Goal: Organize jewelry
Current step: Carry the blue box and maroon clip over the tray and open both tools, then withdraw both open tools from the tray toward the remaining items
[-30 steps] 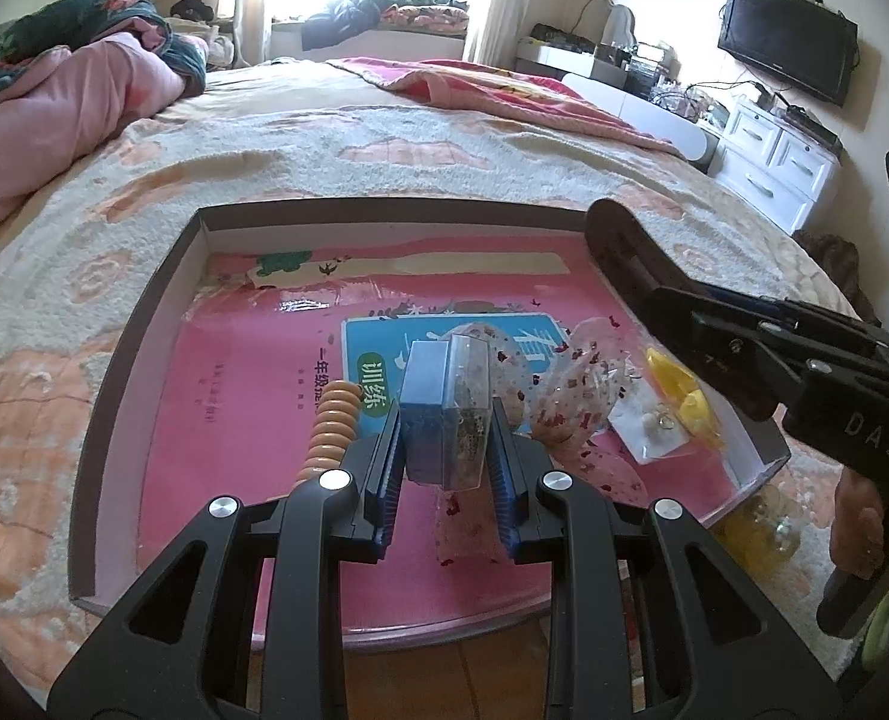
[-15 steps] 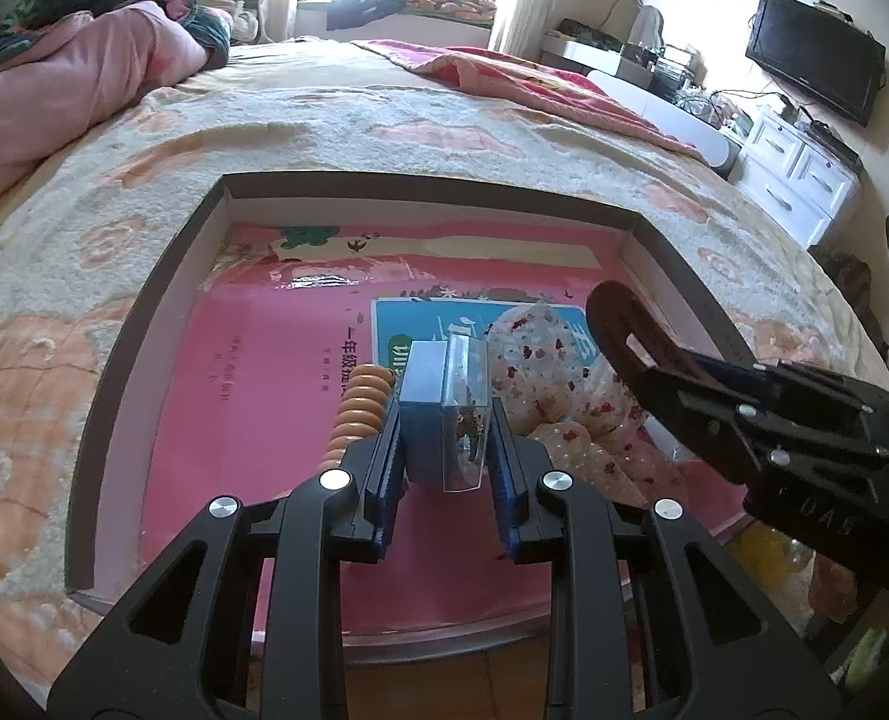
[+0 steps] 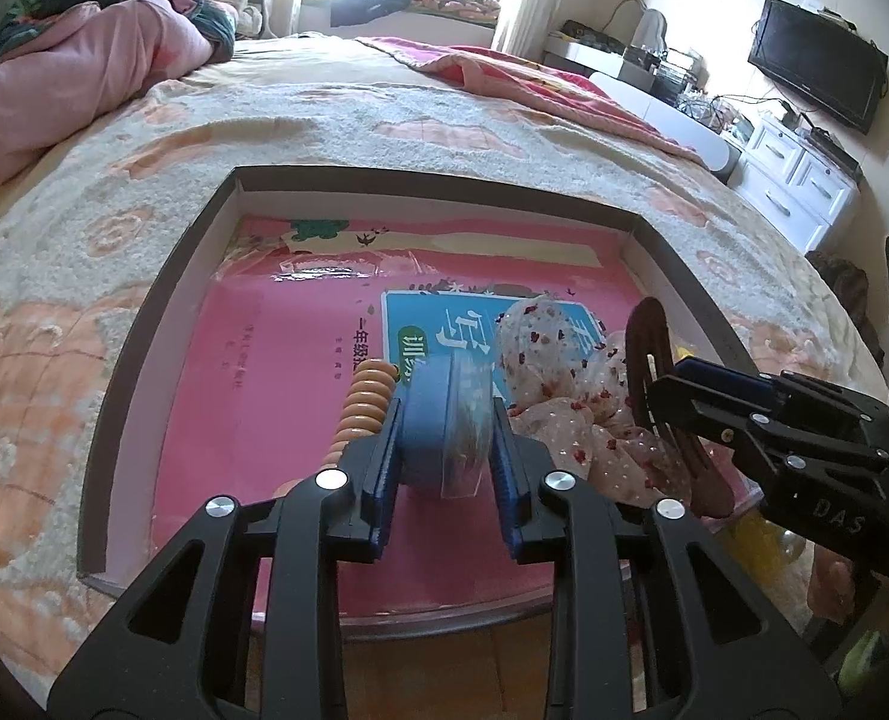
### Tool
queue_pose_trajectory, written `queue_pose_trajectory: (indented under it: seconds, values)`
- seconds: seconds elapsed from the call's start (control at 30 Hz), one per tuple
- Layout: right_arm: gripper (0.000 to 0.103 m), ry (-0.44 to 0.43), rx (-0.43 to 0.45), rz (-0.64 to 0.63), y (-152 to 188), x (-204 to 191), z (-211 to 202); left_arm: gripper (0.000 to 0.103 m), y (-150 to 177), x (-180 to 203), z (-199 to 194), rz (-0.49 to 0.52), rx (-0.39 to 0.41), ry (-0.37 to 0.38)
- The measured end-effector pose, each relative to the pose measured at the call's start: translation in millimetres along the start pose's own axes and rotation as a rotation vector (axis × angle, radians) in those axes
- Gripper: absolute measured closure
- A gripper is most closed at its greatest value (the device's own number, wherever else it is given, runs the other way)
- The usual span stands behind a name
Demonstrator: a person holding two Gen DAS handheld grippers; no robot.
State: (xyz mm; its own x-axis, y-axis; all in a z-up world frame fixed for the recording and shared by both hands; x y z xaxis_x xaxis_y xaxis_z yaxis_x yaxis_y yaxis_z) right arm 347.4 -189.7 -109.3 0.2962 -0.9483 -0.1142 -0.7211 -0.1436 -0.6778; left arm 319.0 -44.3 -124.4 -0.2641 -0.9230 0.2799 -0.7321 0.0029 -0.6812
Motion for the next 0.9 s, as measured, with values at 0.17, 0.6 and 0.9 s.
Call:
queue_pose_trajectory:
  seconds: [0.17,0.6,0.9]
  values:
    - [0.063,0.000,0.019,0.008,-2,2,-8,0.074,2,0,-5,-0.002,0.007,-0.004]
    - [0.025,0.043,0.099,0.040,-6,13,-37,0.043,-2,1,-27,-0.023,0.053,-0.012]
    - [0.013,0.071,0.166,0.052,-5,17,-60,0.012,-6,6,-47,-0.034,0.098,-0.012]
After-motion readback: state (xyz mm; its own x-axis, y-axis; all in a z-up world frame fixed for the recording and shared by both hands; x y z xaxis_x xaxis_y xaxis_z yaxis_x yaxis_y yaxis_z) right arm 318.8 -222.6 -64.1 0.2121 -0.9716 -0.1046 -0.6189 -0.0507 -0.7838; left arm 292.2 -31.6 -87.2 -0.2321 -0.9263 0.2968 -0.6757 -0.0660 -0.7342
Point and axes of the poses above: each gripper's, at about its wrist camera, not at the fingertips, and z roughly the way its jaws point, x to its right, y to its underside, the point moved 5 cm from there along z, roughly the way its jaws point, and after that the axes turned 6 degrees about y, right-handed, at the moved point
